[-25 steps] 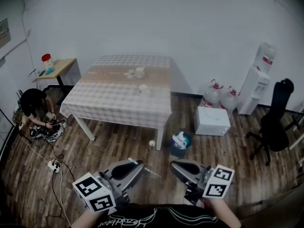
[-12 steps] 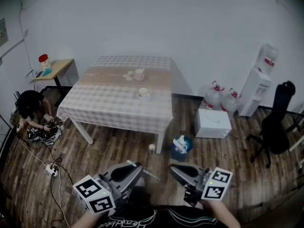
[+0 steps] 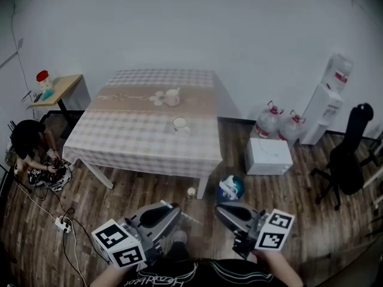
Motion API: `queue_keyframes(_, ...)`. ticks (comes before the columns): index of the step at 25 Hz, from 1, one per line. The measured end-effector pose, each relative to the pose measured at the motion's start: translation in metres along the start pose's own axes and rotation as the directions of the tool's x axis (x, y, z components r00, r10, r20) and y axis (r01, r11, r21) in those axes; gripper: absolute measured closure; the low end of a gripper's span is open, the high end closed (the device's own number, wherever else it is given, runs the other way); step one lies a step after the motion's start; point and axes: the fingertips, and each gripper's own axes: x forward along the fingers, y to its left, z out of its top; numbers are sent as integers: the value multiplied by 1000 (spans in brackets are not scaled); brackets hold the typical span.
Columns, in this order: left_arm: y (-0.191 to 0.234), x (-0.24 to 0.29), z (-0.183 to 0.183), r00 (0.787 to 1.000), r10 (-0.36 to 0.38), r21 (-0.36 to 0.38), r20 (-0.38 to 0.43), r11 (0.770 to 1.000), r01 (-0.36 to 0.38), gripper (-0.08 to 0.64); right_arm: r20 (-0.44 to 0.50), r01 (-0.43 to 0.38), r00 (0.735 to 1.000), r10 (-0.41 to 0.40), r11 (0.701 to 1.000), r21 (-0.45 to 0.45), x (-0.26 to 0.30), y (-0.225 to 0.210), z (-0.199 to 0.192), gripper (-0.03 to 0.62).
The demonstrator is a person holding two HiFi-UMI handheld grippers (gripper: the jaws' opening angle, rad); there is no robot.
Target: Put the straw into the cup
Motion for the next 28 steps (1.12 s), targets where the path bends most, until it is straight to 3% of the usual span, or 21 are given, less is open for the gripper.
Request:
queue_keyframes(18,211,49,82,999,-26,-54,-24,998,24,541,-37,95,995,-94,995,40,161,-126,58,580)
queue_keyframes(28,256,72,105,999,-33,-15,-8,999,33,541,-53,134,990,-132,990,44,184,-160,71,580)
